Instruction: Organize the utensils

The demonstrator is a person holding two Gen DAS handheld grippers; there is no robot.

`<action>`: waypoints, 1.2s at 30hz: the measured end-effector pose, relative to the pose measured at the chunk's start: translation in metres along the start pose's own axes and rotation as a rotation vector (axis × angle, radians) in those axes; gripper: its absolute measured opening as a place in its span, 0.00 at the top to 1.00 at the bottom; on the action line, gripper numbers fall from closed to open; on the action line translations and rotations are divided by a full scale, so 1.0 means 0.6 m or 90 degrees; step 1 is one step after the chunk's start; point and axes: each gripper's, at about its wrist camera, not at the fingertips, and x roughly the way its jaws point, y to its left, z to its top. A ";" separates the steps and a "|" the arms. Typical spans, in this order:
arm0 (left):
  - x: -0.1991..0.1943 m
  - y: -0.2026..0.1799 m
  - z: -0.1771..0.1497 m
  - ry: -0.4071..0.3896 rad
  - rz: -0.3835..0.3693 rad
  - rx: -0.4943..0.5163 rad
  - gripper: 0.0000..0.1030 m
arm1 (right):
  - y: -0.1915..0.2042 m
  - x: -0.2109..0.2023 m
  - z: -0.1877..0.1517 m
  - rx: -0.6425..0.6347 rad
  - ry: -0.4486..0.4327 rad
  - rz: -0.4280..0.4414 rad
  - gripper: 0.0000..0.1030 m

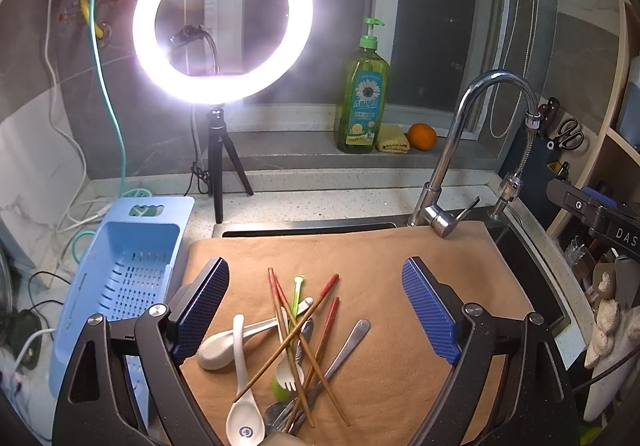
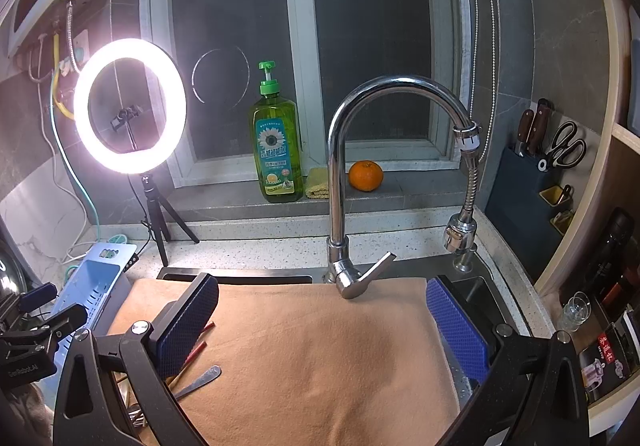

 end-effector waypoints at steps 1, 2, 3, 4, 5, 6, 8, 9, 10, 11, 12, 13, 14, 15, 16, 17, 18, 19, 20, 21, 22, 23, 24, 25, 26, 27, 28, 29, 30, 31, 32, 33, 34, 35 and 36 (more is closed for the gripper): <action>0.000 0.000 0.000 0.000 0.000 0.000 0.14 | 0.000 0.000 0.000 0.000 0.000 0.000 0.00; 0.000 0.000 0.000 0.000 0.000 0.000 0.14 | 0.000 0.000 0.000 0.000 0.000 0.000 0.00; -0.001 -0.001 -0.001 0.000 -0.001 0.001 0.14 | 0.000 0.000 0.000 0.000 0.000 0.000 0.00; -0.001 -0.002 -0.001 0.001 -0.001 0.002 0.14 | 0.000 0.000 0.000 0.000 0.000 0.000 0.00; -0.001 -0.002 -0.001 0.001 -0.001 0.003 0.14 | 0.000 -0.001 0.000 0.000 0.000 0.001 0.00; -0.001 -0.003 -0.001 0.001 -0.001 0.003 0.14 | 0.001 0.000 0.000 0.000 0.000 0.000 0.00; -0.002 -0.003 0.000 0.001 -0.002 0.004 0.14 | 0.001 0.000 0.000 0.000 0.000 0.000 0.00; -0.003 -0.003 0.000 0.000 -0.002 0.004 0.14 | 0.001 0.000 0.000 0.000 0.001 0.000 0.00; -0.002 -0.004 0.000 0.000 -0.002 0.004 0.14 | 0.001 0.000 0.000 0.000 0.001 0.000 0.00; -0.002 -0.004 0.000 0.000 -0.002 0.005 0.14 | 0.001 -0.001 0.000 0.001 0.001 0.000 0.00; -0.003 -0.005 0.000 0.000 -0.002 0.005 0.14 | 0.001 -0.001 -0.001 0.001 0.001 0.000 0.00; -0.003 -0.006 0.000 -0.001 -0.002 0.006 0.14 | 0.002 -0.002 -0.001 0.002 0.001 0.000 0.00; -0.003 -0.006 0.000 0.000 -0.003 0.006 0.14 | 0.001 -0.002 -0.001 0.001 0.001 0.001 0.00; -0.003 -0.007 0.001 0.000 -0.003 0.007 0.14 | 0.001 -0.002 -0.001 0.002 0.001 0.000 0.00; -0.002 -0.007 0.001 0.000 -0.003 0.007 0.14 | 0.001 -0.002 -0.001 0.001 0.001 0.000 0.00; -0.003 -0.007 0.001 0.001 -0.003 0.007 0.14 | 0.001 -0.002 -0.002 0.002 0.001 0.000 0.00; -0.003 -0.007 0.001 0.000 -0.003 0.006 0.14 | 0.001 -0.002 -0.002 0.002 0.001 0.000 0.00; -0.002 -0.007 0.001 0.000 -0.003 0.006 0.14 | 0.001 -0.002 -0.002 0.002 0.002 0.000 0.00; -0.003 -0.008 0.001 0.001 -0.003 0.007 0.14 | 0.002 -0.002 -0.002 0.002 0.002 0.000 0.00; -0.003 -0.009 0.001 0.001 -0.003 0.007 0.14 | 0.002 -0.002 -0.002 0.001 0.002 0.001 0.00; -0.002 -0.009 0.001 0.001 -0.003 0.007 0.14 | 0.002 -0.003 -0.003 0.001 0.003 0.001 0.00; -0.003 -0.009 0.000 0.001 -0.003 0.007 0.14 | 0.001 -0.003 -0.004 0.001 0.003 0.002 0.00; -0.003 -0.009 0.001 0.001 -0.003 0.007 0.14 | 0.001 -0.003 -0.004 0.002 0.003 0.002 0.00; -0.002 -0.010 0.001 0.001 -0.002 0.007 0.14 | 0.002 -0.003 -0.005 0.002 0.004 0.003 0.00; -0.002 -0.010 0.001 0.001 -0.002 0.007 0.14 | 0.002 -0.003 -0.005 0.001 0.005 0.003 0.00; -0.003 -0.010 0.000 0.001 -0.002 0.007 0.14 | 0.004 -0.003 -0.006 0.000 0.005 0.003 0.00; -0.003 -0.010 -0.001 0.001 -0.002 0.006 0.14 | 0.005 -0.003 -0.007 0.000 0.006 0.003 0.00; -0.004 -0.010 -0.002 0.002 -0.002 0.006 0.14 | 0.005 -0.002 -0.007 0.000 0.007 0.004 0.00; -0.004 -0.009 -0.003 0.002 -0.002 0.006 0.14 | 0.006 -0.001 -0.006 0.000 0.009 0.003 0.00; -0.004 -0.009 -0.003 0.003 -0.002 0.006 0.14 | 0.007 0.001 -0.006 0.000 0.010 0.004 0.00; -0.004 -0.008 -0.005 0.005 -0.002 0.006 0.14 | 0.008 0.002 -0.006 0.000 0.012 0.005 0.00; -0.004 -0.007 -0.007 0.006 -0.001 0.005 0.14 | 0.010 0.003 -0.006 0.000 0.013 0.006 0.00; -0.004 -0.005 -0.008 0.007 0.001 0.005 0.14 | 0.010 0.004 -0.006 0.001 0.014 0.007 0.00; -0.004 -0.003 -0.008 0.008 0.002 0.004 0.14 | 0.011 0.006 -0.006 0.001 0.015 0.008 0.00; -0.004 -0.001 -0.009 0.010 0.006 0.002 0.14 | 0.014 0.007 -0.007 0.000 0.017 0.010 0.00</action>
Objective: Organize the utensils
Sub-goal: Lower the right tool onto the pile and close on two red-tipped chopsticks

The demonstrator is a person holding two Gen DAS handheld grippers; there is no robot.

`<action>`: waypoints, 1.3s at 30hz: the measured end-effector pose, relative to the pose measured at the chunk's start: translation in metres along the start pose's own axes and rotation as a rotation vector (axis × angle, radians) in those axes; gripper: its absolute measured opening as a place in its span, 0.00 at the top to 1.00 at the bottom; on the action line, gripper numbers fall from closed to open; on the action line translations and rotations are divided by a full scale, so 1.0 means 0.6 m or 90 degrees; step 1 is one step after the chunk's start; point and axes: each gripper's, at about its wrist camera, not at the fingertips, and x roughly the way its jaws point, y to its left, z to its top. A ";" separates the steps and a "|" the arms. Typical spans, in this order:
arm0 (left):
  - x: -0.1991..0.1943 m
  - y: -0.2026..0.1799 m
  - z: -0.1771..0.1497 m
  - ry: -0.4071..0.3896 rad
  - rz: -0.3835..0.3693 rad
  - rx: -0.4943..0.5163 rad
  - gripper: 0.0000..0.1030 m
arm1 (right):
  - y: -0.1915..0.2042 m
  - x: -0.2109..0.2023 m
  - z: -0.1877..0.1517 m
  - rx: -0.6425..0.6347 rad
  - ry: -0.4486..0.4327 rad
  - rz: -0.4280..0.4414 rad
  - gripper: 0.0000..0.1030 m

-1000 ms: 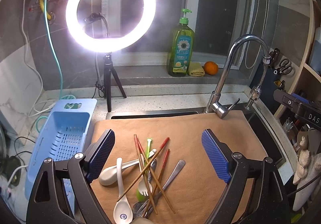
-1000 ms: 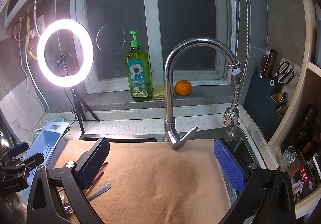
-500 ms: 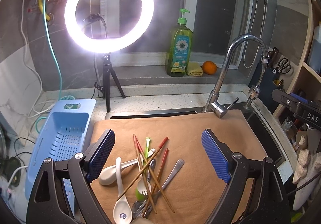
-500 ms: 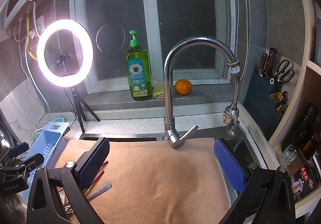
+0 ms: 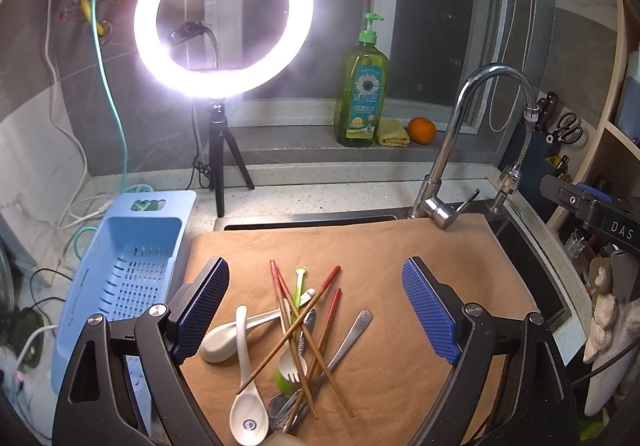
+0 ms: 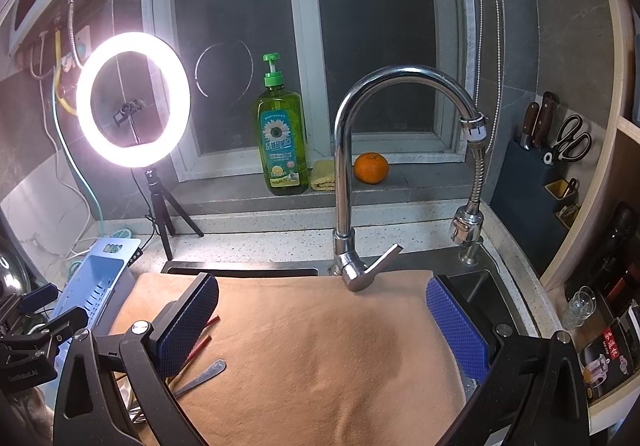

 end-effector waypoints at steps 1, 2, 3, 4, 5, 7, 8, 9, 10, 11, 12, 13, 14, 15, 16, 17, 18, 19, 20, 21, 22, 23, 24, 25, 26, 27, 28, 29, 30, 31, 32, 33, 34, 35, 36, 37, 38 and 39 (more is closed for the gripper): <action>-0.001 0.005 -0.001 0.000 0.004 -0.003 0.14 | -0.001 0.003 0.001 0.000 0.002 0.003 0.00; -0.001 0.009 -0.002 0.000 0.007 -0.005 0.14 | 0.001 0.005 0.000 0.000 0.003 0.007 0.00; -0.002 0.014 -0.003 0.001 0.011 -0.008 0.14 | 0.001 0.008 0.000 -0.001 0.006 0.010 0.00; -0.003 0.021 -0.005 0.001 0.016 -0.012 0.14 | 0.002 0.012 -0.002 -0.002 0.009 0.018 0.00; -0.005 0.028 -0.006 0.001 0.021 -0.016 0.14 | 0.003 0.016 -0.003 -0.002 0.012 0.029 0.00; -0.010 0.045 -0.009 0.000 0.036 -0.028 0.14 | 0.005 0.024 -0.006 0.000 0.018 0.051 0.00; -0.013 0.055 -0.011 -0.001 0.045 -0.034 0.14 | 0.006 0.029 -0.008 0.002 0.025 0.066 0.00; -0.016 0.063 -0.014 -0.001 0.053 -0.038 0.14 | 0.008 0.035 -0.010 0.005 0.033 0.083 0.00; -0.018 0.073 -0.017 0.001 0.063 -0.044 0.14 | 0.011 0.040 -0.010 0.007 0.040 0.095 0.00; -0.019 0.082 -0.021 0.003 0.071 -0.050 0.14 | 0.013 0.045 -0.012 0.009 0.047 0.107 0.00; -0.022 0.093 -0.026 0.006 0.080 -0.057 0.14 | 0.017 0.051 -0.013 0.010 0.054 0.119 0.00; -0.024 0.099 -0.030 0.009 0.087 -0.061 0.14 | 0.021 0.056 -0.014 0.010 0.060 0.131 0.00; -0.025 0.106 -0.034 0.012 0.094 -0.065 0.14 | 0.027 0.062 -0.016 0.007 0.066 0.142 0.00; -0.026 0.115 -0.039 0.015 0.100 -0.070 0.14 | 0.034 0.068 -0.017 0.003 0.072 0.152 0.00; -0.027 0.122 -0.045 0.019 0.103 -0.075 0.14 | 0.039 0.073 -0.018 0.000 0.077 0.160 0.00; -0.029 0.129 -0.050 0.022 0.105 -0.079 0.14 | 0.046 0.079 -0.020 -0.003 0.085 0.171 0.00; -0.030 0.135 -0.055 0.027 0.108 -0.083 0.14 | 0.051 0.085 -0.021 -0.005 0.091 0.179 0.00; -0.030 0.138 -0.059 0.030 0.110 -0.084 0.14 | 0.058 0.092 -0.023 -0.007 0.099 0.191 0.00; -0.031 0.140 -0.064 0.033 0.113 -0.085 0.14 | 0.063 0.098 -0.026 -0.008 0.106 0.199 0.00; -0.031 0.143 -0.070 0.037 0.115 -0.087 0.14 | 0.069 0.107 -0.029 -0.008 0.117 0.206 0.00; -0.033 0.145 -0.074 0.040 0.114 -0.088 0.14 | 0.071 0.112 -0.032 -0.007 0.127 0.212 0.00; -0.032 0.145 -0.078 0.043 0.111 -0.091 0.14 | 0.076 0.119 -0.036 -0.005 0.139 0.221 0.01; -0.032 0.147 -0.083 0.047 0.108 -0.092 0.14 | 0.079 0.124 -0.040 -0.002 0.151 0.231 0.01; -0.032 0.147 -0.085 0.050 0.108 -0.093 0.14 | 0.082 0.130 -0.044 0.001 0.162 0.243 0.02; -0.030 0.147 -0.089 0.054 0.106 -0.095 0.14 | 0.087 0.138 -0.048 0.003 0.176 0.255 0.03; -0.030 0.147 -0.092 0.059 0.104 -0.096 0.14 | 0.093 0.145 -0.052 0.003 0.188 0.263 0.07; -0.026 0.145 -0.094 0.065 0.099 -0.094 0.14 | 0.098 0.152 -0.055 0.002 0.197 0.270 0.10; -0.024 0.143 -0.096 0.069 0.095 -0.089 0.14 | 0.103 0.157 -0.058 0.002 0.209 0.279 0.12; -0.019 0.139 -0.097 0.074 0.086 -0.082 0.14 | 0.110 0.167 -0.062 0.002 0.225 0.290 0.16; -0.016 0.136 -0.097 0.078 0.079 -0.075 0.15 | 0.113 0.171 -0.064 0.003 0.238 0.300 0.21; -0.011 0.132 -0.098 0.083 0.073 -0.067 0.15 | 0.118 0.178 -0.067 0.003 0.252 0.309 0.24; -0.005 0.127 -0.097 0.090 0.067 -0.054 0.15 | 0.124 0.186 -0.070 0.003 0.268 0.320 0.32; 0.002 0.120 -0.095 0.096 0.060 -0.036 0.15 | 0.129 0.193 -0.074 0.004 0.283 0.332 0.40; 0.007 0.115 -0.093 0.100 0.053 -0.020 0.17 | 0.136 0.201 -0.077 0.004 0.298 0.342 0.44; 0.015 0.110 -0.091 0.108 0.044 -0.004 0.20 | 0.141 0.205 -0.080 0.002 0.306 0.349 0.48; 0.023 0.103 -0.089 0.117 0.031 0.012 0.23 | 0.147 0.211 -0.083 0.000 0.316 0.358 0.50; 0.031 0.098 -0.086 0.122 0.019 0.026 0.25 | 0.154 0.217 -0.086 -0.003 0.326 0.367 0.51; 0.040 0.091 -0.084 0.129 0.005 0.043 0.31 | 0.160 0.223 -0.089 -0.006 0.335 0.374 0.54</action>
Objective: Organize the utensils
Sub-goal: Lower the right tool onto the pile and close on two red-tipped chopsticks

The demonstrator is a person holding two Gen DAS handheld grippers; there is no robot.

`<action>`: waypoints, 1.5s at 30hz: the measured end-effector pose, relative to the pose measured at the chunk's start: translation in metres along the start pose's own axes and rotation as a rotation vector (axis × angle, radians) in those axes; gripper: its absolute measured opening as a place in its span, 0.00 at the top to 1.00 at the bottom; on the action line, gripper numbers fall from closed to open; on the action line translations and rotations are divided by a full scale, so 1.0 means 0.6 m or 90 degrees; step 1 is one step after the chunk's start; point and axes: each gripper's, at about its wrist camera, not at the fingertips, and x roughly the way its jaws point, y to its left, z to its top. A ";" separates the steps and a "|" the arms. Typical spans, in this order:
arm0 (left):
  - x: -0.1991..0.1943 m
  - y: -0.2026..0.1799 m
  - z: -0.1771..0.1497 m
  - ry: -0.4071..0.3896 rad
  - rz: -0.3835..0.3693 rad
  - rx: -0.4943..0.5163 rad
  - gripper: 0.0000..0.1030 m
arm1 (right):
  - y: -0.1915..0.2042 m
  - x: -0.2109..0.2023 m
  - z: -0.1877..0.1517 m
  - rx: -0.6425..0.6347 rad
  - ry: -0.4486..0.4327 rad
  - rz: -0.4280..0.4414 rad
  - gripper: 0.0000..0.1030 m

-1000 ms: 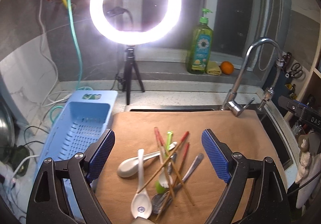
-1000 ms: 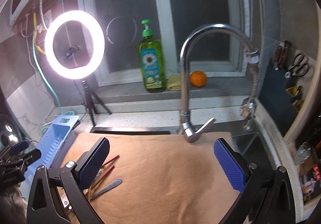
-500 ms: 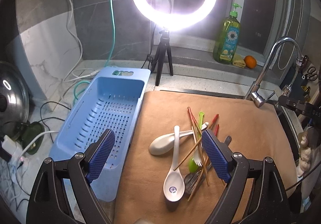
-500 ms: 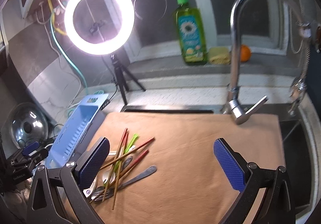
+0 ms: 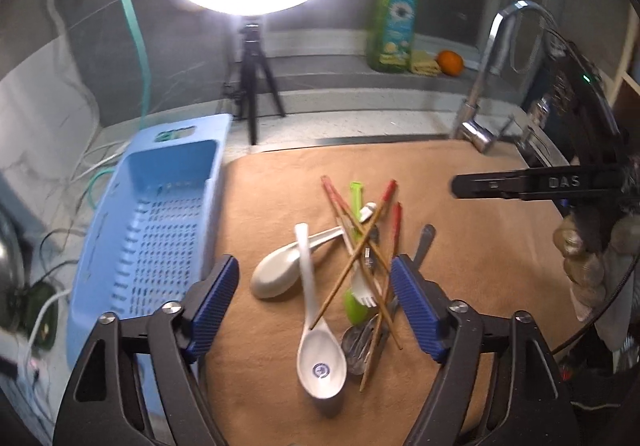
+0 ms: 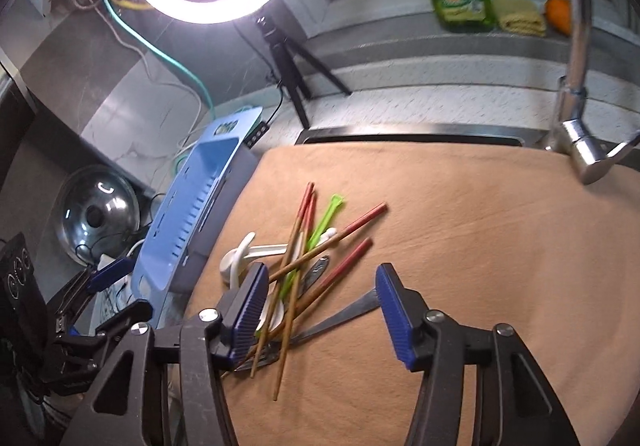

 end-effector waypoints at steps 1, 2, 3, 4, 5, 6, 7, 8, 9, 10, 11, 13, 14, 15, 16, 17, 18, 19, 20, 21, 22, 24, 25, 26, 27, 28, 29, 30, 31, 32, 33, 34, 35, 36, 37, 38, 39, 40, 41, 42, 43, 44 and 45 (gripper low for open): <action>0.011 -0.006 0.004 0.009 -0.012 0.017 0.39 | 0.002 0.010 0.001 -0.001 0.011 0.009 0.59; 0.021 -0.010 0.009 0.020 -0.026 0.031 0.43 | 0.004 0.022 0.003 -0.001 0.025 0.019 0.61; 0.033 -0.014 0.013 0.032 -0.043 0.040 0.51 | 0.004 0.035 0.004 0.002 0.042 0.031 0.66; 0.048 -0.016 0.017 0.050 -0.066 0.045 0.59 | 0.004 0.044 0.005 0.004 0.053 0.039 0.69; 0.061 -0.017 0.019 0.065 -0.082 0.045 0.65 | 0.003 0.054 0.006 0.007 0.063 0.043 0.71; 0.078 -0.018 0.022 0.086 -0.105 0.046 0.73 | 0.001 0.068 0.007 0.010 0.079 0.048 0.77; 0.088 -0.020 0.022 0.097 -0.120 0.048 0.76 | 0.000 0.075 0.007 0.014 0.088 0.052 0.81; 0.098 -0.023 0.023 0.107 -0.129 0.051 0.77 | -0.003 0.085 0.007 0.020 0.099 0.058 0.82; 0.108 -0.026 0.025 0.117 -0.131 0.058 0.77 | -0.004 0.091 0.007 0.024 0.105 0.063 0.82; 0.119 -0.031 0.025 0.127 -0.131 0.071 0.78 | -0.004 0.099 0.006 0.027 0.112 0.066 0.83; 0.128 -0.037 0.026 0.136 -0.128 0.087 0.79 | -0.003 0.106 0.007 0.028 0.117 0.067 0.83; 0.142 -0.044 0.027 0.150 -0.117 0.105 0.80 | -0.001 0.118 0.008 0.028 0.125 0.073 0.85; 0.148 -0.046 0.027 0.155 -0.116 0.110 0.80 | -0.001 0.121 0.008 0.027 0.129 0.073 0.86; 0.153 -0.047 0.027 0.160 -0.118 0.113 0.82 | 0.000 0.125 0.009 0.029 0.132 0.075 0.86; 0.157 -0.048 0.027 0.165 -0.121 0.117 0.87 | -0.001 0.129 0.009 0.031 0.134 0.079 0.88; 0.161 -0.048 0.027 0.169 -0.121 0.120 0.87 | -0.001 0.132 0.010 0.034 0.138 0.086 0.89; 0.164 -0.046 0.026 0.172 -0.121 0.119 0.87 | 0.000 0.134 0.011 0.036 0.140 0.088 0.90; 0.167 -0.045 0.025 0.174 -0.121 0.118 0.87 | 0.001 0.135 0.011 0.036 0.142 0.091 0.90; 0.171 -0.044 0.025 0.177 -0.120 0.118 0.87 | 0.002 0.137 0.011 0.034 0.145 0.092 0.90; 0.173 -0.042 0.025 0.178 -0.120 0.119 0.87 | 0.004 0.139 0.012 0.030 0.148 0.091 0.90; 0.176 -0.041 0.026 0.180 -0.119 0.119 0.87 | 0.007 0.142 0.012 0.026 0.151 0.090 0.90; 0.180 -0.039 0.025 0.186 -0.117 0.119 0.87 | 0.010 0.146 0.011 0.019 0.156 0.085 0.90; 0.182 -0.037 0.025 0.187 -0.117 0.120 0.87 | 0.010 0.148 0.011 0.017 0.158 0.083 0.90; 0.184 -0.036 0.025 0.190 -0.116 0.121 0.87 | 0.010 0.150 0.011 0.017 0.160 0.084 0.90; 0.187 -0.035 0.025 0.192 -0.115 0.120 0.87 | 0.010 0.152 0.011 0.017 0.163 0.084 0.90; 0.189 -0.034 0.025 0.196 -0.114 0.119 0.87 | 0.010 0.154 0.011 0.017 0.165 0.084 0.90; 0.191 -0.033 0.025 0.199 -0.114 0.119 0.87 | 0.011 0.156 0.011 0.015 0.168 0.084 0.88; 0.192 -0.033 0.025 0.202 -0.115 0.120 0.87 | 0.012 0.157 0.011 0.011 0.169 0.082 0.87; 0.193 -0.032 0.025 0.202 -0.114 0.121 0.87 | 0.013 0.159 0.010 0.009 0.169 0.078 0.87; 0.193 -0.032 0.025 0.204 -0.115 0.121 0.87 | 0.013 0.161 0.010 0.008 0.171 0.074 0.87; 0.194 -0.033 0.025 0.204 -0.115 0.122 0.87 | 0.012 0.163 0.011 0.009 0.174 0.073 0.87; 0.196 -0.032 0.024 0.205 -0.115 0.121 0.87 | 0.011 0.165 0.010 0.010 0.175 0.073 0.87; 0.198 -0.032 0.024 0.206 -0.116 0.119 0.87 | 0.010 0.166 0.010 0.011 0.177 0.072 0.87; 0.199 -0.031 0.024 0.206 -0.118 0.118 0.87 | 0.010 0.169 0.010 0.011 0.179 0.069 0.87; 0.198 -0.032 0.024 0.206 -0.120 0.117 0.89 | 0.009 0.171 0.009 0.011 0.181 0.065 0.87; 0.198 -0.032 0.025 0.205 -0.120 0.116 0.91 | 0.008 0.174 0.009 0.012 0.183 0.064 0.87; 0.198 -0.032 0.025 0.206 -0.121 0.116 0.92 | 0.007 0.177 0.010 0.015 0.186 0.066 0.87; 0.199 -0.033 0.025 0.205 -0.122 0.116 0.93 | 0.004 0.179 0.009 0.017 0.188 0.068 0.87; 0.199 -0.033 0.025 0.204 -0.121 0.116 0.93 | 0.003 0.182 0.009 0.021 0.190 0.070 0.87; 0.199 -0.032 0.025 0.203 -0.120 0.115 0.93 | 0.003 0.183 0.008 0.023 0.191 0.072 0.87; 0.200 -0.032 0.025 0.203 -0.121 0.114 0.93 | 0.002 0.186 0.008 0.024 0.193 0.073 0.87; 0.200 -0.032 0.025 0.203 -0.122 0.112 0.93 | 0.002 0.188 0.009 0.025 0.195 0.073 0.87; 0.200 -0.032 0.025 0.202 -0.123 0.112 0.93 | 0.003 0.190 0.009 0.024 0.196 0.073 0.87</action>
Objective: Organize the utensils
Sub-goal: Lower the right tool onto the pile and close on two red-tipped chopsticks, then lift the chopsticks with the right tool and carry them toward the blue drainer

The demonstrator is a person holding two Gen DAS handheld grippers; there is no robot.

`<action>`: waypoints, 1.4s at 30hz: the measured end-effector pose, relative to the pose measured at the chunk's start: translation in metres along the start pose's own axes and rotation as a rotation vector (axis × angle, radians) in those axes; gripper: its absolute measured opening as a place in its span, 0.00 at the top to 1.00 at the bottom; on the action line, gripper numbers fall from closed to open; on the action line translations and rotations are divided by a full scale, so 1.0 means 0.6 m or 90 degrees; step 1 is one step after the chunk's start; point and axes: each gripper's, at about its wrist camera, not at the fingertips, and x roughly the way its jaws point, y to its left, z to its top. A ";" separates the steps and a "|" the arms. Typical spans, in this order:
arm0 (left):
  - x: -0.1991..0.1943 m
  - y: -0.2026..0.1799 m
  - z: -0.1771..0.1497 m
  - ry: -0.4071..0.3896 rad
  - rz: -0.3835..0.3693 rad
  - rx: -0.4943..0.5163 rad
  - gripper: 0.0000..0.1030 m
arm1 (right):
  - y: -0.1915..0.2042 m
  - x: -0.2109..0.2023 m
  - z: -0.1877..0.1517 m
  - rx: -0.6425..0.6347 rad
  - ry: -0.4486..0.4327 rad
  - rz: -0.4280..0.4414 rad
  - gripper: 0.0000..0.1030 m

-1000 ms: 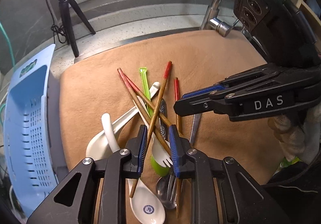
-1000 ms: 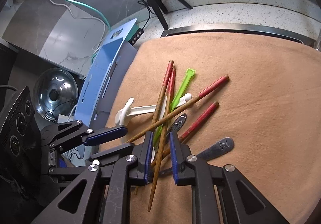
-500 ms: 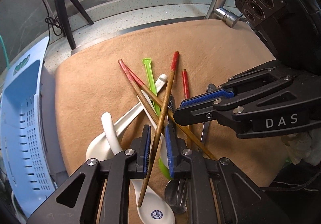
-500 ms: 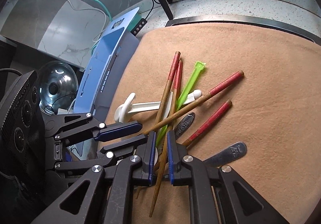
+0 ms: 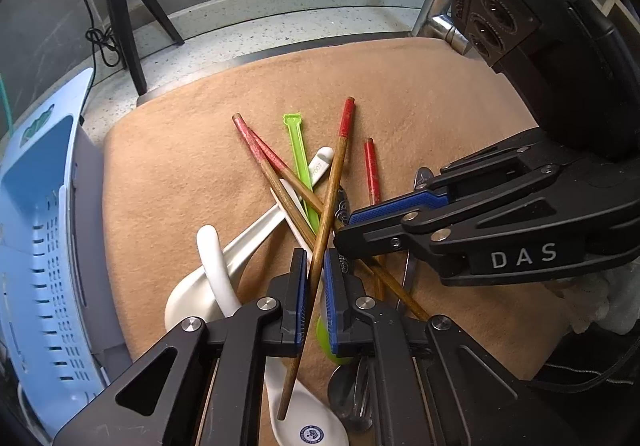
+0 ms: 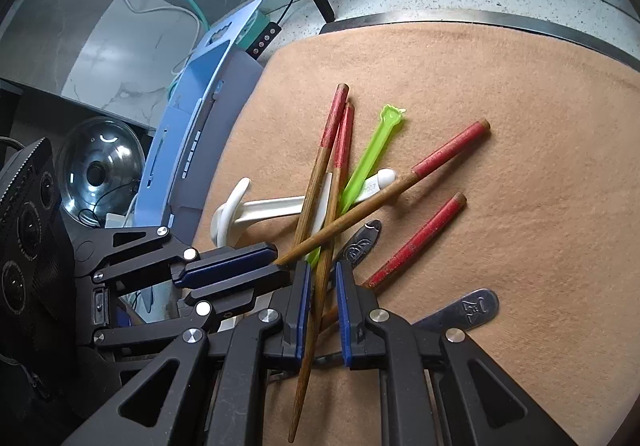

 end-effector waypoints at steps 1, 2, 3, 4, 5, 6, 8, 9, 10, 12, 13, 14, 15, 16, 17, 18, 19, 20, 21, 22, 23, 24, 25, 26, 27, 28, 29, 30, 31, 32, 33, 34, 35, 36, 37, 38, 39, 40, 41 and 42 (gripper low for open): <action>0.000 0.000 0.000 -0.001 0.000 0.000 0.93 | 0.001 0.002 0.000 -0.001 0.001 -0.001 0.87; 0.000 0.000 0.000 -0.002 0.000 -0.002 0.93 | 0.002 0.003 0.000 -0.002 0.002 -0.001 0.87; 0.000 0.000 0.000 -0.003 0.000 -0.005 0.93 | 0.002 0.005 0.001 -0.002 0.005 0.002 0.87; 0.001 0.000 0.000 -0.005 0.000 -0.009 0.93 | 0.002 0.006 0.000 0.001 0.004 0.003 0.89; 0.001 0.000 0.000 -0.006 -0.001 -0.012 0.93 | 0.002 0.007 -0.001 0.002 0.004 0.002 0.90; 0.000 0.000 -0.002 -0.009 -0.002 -0.015 0.95 | 0.001 0.007 -0.002 0.005 0.004 0.003 0.92; -0.002 0.000 -0.005 -0.014 -0.002 -0.028 0.95 | -0.002 0.006 -0.005 0.015 0.000 0.008 0.92; -0.003 0.001 -0.007 -0.017 -0.007 -0.035 0.95 | -0.004 0.004 -0.006 0.019 -0.004 0.009 0.92; -0.005 0.001 -0.009 -0.020 -0.009 -0.042 0.95 | -0.005 0.002 -0.008 0.021 -0.007 0.009 0.93; -0.009 0.002 -0.014 -0.026 -0.015 -0.058 0.95 | -0.008 -0.004 -0.010 0.025 -0.013 0.012 0.94; -0.011 0.002 -0.016 -0.030 -0.022 -0.069 0.95 | -0.010 -0.006 -0.012 0.030 -0.016 0.017 0.94; -0.013 0.003 -0.019 -0.035 -0.027 -0.079 0.95 | -0.011 -0.009 -0.014 0.035 -0.019 0.021 0.94; -0.014 0.005 -0.023 -0.039 -0.032 -0.089 0.95 | -0.014 -0.012 -0.017 0.041 -0.022 0.027 0.94; -0.015 0.006 -0.026 -0.043 -0.039 -0.100 0.95 | -0.016 -0.014 -0.019 0.046 -0.023 0.032 0.94; -0.015 0.007 -0.029 -0.046 -0.046 -0.109 0.95 | -0.018 -0.015 -0.022 0.052 -0.024 0.036 0.94; -0.015 0.008 -0.034 -0.050 -0.051 -0.120 0.95 | -0.020 -0.016 -0.025 0.057 -0.026 0.041 0.94; -0.016 0.007 -0.037 -0.053 -0.055 -0.127 0.95 | -0.022 -0.019 -0.028 0.062 -0.028 0.044 0.94; -0.018 0.008 -0.041 -0.058 -0.062 -0.138 0.95 | -0.023 -0.021 -0.030 0.067 -0.030 0.048 0.94; -0.021 0.011 -0.046 -0.064 -0.076 -0.154 0.95 | -0.027 -0.025 -0.034 0.075 -0.035 0.056 0.94; -0.022 0.014 -0.047 -0.069 -0.084 -0.167 0.95 | -0.030 -0.029 -0.038 0.081 -0.039 0.063 0.94; -0.023 0.015 -0.051 -0.075 -0.090 -0.179 0.95 | -0.035 -0.033 -0.042 0.089 -0.042 0.070 0.94; -0.024 0.014 -0.055 -0.078 -0.094 -0.187 0.95 | -0.041 -0.036 -0.046 0.098 -0.046 0.073 0.94; -0.024 0.014 -0.057 -0.081 -0.098 -0.194 0.95 | -0.046 -0.041 -0.052 0.109 -0.050 0.078 0.94; -0.025 0.014 -0.060 -0.084 -0.101 -0.200 0.95 | -0.051 -0.045 -0.057 0.116 -0.053 0.082 0.94; -0.028 0.012 -0.064 -0.087 -0.102 -0.205 0.95 | -0.054 -0.048 -0.062 0.121 -0.057 0.081 0.94; -0.032 0.013 -0.067 -0.091 -0.104 -0.212 0.95 | -0.057 -0.052 -0.067 0.123 -0.062 0.076 0.94; -0.035 0.014 -0.070 -0.096 -0.108 -0.220 0.95 | -0.060 -0.058 -0.071 0.124 -0.067 0.073 0.94; -0.037 0.016 -0.072 -0.100 -0.111 -0.227 0.95 | -0.063 -0.063 -0.075 0.127 -0.072 0.074 0.94; -0.040 0.018 -0.074 -0.104 -0.112 -0.233 0.95 | -0.063 -0.067 -0.076 0.128 -0.075 0.076 0.94; -0.042 0.021 -0.075 -0.107 -0.113 -0.238 0.95 | -0.063 -0.072 -0.077 0.127 -0.080 0.074 0.94; -0.046 0.024 -0.079 -0.113 -0.111 -0.246 0.95 | -0.063 -0.077 -0.078 0.126 -0.083 0.073 0.94; -0.049 0.027 -0.082 -0.117 -0.114 -0.251 0.95 | -0.062 -0.082 -0.080 0.123 -0.088 0.071 0.94; -0.050 0.029 -0.083 -0.119 -0.116 -0.252 0.95 | -0.059 -0.085 -0.079 0.117 -0.090 0.067 0.94; -0.049 0.028 -0.083 -0.115 -0.113 -0.249 0.95 | -0.055 -0.086 -0.078 0.108 -0.091 0.058 0.94; -0.043 0.025 -0.081 -0.105 -0.105 -0.240 0.95 | -0.052 -0.086 -0.075 0.099 -0.090 0.048 0.94; -0.037 0.022 -0.080 -0.093 -0.101 -0.230 0.95 | -0.049 -0.083 -0.072 0.095 -0.088 0.044 0.94; -0.030 0.019 -0.079 -0.079 -0.100 -0.219 0.95 | -0.047 -0.080 -0.071 0.095 -0.085 0.044 0.94; -0.024 0.014 -0.077 -0.069 -0.095 -0.206 0.95 | -0.047 -0.077 -0.072 0.095 -0.082 0.044 0.94; -0.020 0.009 -0.074 -0.061 -0.086 -0.192 0.95 | -0.046 -0.075 -0.072 0.094 -0.080 0.043 0.94; -0.016 0.004 -0.071 -0.051 -0.081 -0.179 0.95 | -0.045 -0.071 -0.072 0.092 -0.077 0.040 0.94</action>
